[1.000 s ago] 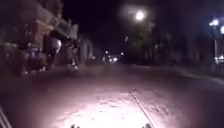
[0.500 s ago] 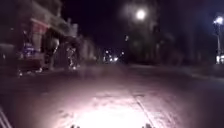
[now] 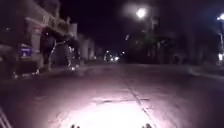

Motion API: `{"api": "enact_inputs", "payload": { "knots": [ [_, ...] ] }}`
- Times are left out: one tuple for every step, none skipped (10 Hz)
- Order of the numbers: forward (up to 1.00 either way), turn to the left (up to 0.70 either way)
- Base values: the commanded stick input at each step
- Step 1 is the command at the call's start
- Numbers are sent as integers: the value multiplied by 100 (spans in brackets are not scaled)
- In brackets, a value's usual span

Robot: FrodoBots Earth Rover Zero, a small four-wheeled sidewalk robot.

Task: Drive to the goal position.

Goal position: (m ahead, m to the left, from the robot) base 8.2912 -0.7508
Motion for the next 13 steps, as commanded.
{"api": "enact_inputs", "payload": {
  "knots": [
    [50, 0],
    [50, 0],
    [50, 0],
    [50, 0],
    [50, 0],
    [50, 0],
    [50, 0],
    [50, 0],
    [50, 0],
    [50, 0],
    [50, 0],
    [50, 0],
    [50, 0]
  ]
}}
